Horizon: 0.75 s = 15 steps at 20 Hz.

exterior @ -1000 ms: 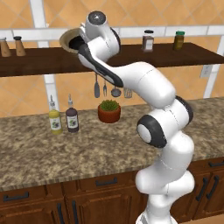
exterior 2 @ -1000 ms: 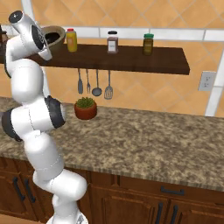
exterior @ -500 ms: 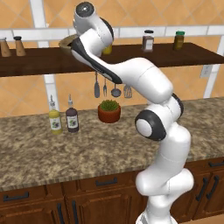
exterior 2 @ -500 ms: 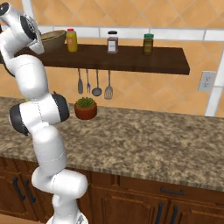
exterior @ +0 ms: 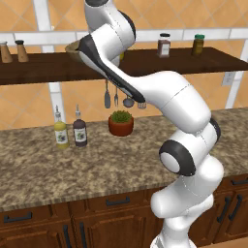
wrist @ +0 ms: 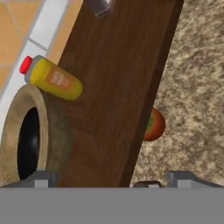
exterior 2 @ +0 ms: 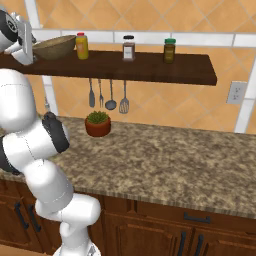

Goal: Pick up the bowls on the counter and stack them on top of one another in the open cabinet. Place the smaller bowl on top of the larger bowl.

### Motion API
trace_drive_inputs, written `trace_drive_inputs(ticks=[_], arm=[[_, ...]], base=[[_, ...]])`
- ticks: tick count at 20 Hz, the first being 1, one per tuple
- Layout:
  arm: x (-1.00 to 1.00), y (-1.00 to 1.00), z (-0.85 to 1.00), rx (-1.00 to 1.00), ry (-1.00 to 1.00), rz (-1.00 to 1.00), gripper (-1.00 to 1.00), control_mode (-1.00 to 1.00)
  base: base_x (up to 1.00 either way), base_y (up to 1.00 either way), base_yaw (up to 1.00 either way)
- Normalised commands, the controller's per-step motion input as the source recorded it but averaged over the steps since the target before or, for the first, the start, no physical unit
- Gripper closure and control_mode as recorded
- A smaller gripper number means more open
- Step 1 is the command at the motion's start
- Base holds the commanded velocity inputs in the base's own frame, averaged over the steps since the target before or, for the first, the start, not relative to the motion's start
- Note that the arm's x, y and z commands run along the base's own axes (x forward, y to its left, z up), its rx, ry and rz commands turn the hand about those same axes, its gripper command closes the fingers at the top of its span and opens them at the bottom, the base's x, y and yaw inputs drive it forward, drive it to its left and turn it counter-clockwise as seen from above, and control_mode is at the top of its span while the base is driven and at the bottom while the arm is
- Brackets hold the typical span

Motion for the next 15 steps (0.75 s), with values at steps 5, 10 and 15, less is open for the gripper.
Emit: trace_drive_inputs(ticks=[5,10,15], arm=[[-1.00,-0.39,-1.00,0.00,0.06,0.04,-1.00,-1.00],[-1.00,-0.40,-1.00,0.00,0.20,0.05,-1.00,-1.00],[-0.60,-0.40,-1.00,0.00,0.31,0.00,-1.00,-1.00]], base=[[0.00,0.00,0.00],[0.00,0.00,0.00],[0.00,0.00,0.00]])
